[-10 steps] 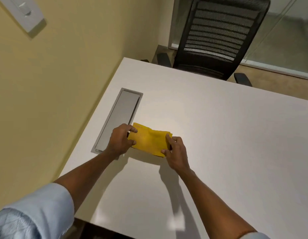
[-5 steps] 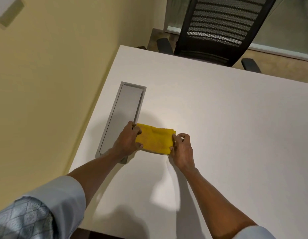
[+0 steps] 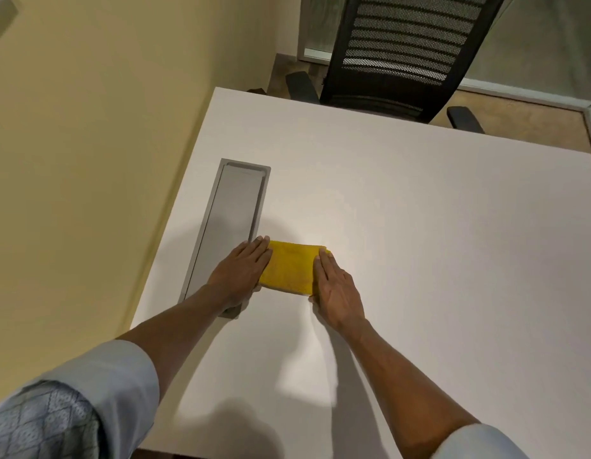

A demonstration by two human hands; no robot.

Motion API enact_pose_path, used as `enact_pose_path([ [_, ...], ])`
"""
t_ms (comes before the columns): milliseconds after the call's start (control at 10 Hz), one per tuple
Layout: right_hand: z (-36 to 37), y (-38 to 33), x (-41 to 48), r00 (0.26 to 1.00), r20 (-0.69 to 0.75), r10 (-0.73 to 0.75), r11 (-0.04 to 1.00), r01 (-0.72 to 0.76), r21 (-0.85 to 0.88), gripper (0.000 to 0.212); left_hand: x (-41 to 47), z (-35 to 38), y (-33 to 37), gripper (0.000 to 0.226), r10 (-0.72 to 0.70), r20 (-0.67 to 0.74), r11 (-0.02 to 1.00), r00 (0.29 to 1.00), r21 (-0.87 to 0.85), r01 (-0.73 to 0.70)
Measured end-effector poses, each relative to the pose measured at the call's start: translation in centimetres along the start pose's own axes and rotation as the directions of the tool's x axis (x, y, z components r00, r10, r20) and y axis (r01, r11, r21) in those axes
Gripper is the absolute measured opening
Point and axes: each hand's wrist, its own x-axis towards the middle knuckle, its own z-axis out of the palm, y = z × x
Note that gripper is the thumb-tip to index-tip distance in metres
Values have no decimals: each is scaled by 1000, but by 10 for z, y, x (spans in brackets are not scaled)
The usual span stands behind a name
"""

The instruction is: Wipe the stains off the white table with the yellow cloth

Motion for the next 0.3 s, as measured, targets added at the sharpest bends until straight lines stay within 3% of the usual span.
enact_pose_path([
  [100, 0, 1, -4, 1000, 4, 6, 1000, -6, 25, 91, 1, 6, 1, 99, -6, 15, 999, 1000, 35, 5],
  [200, -16, 1, -18, 999, -49, 14, 999, -13, 40, 75, -5, 1, 9, 105, -7, 44, 1000, 999, 30, 6],
  [300, -28, 5, -35, 980, -199, 23, 999, -15, 40, 47, -10, -5, 20, 104, 0, -6, 998, 1000, 59, 0],
])
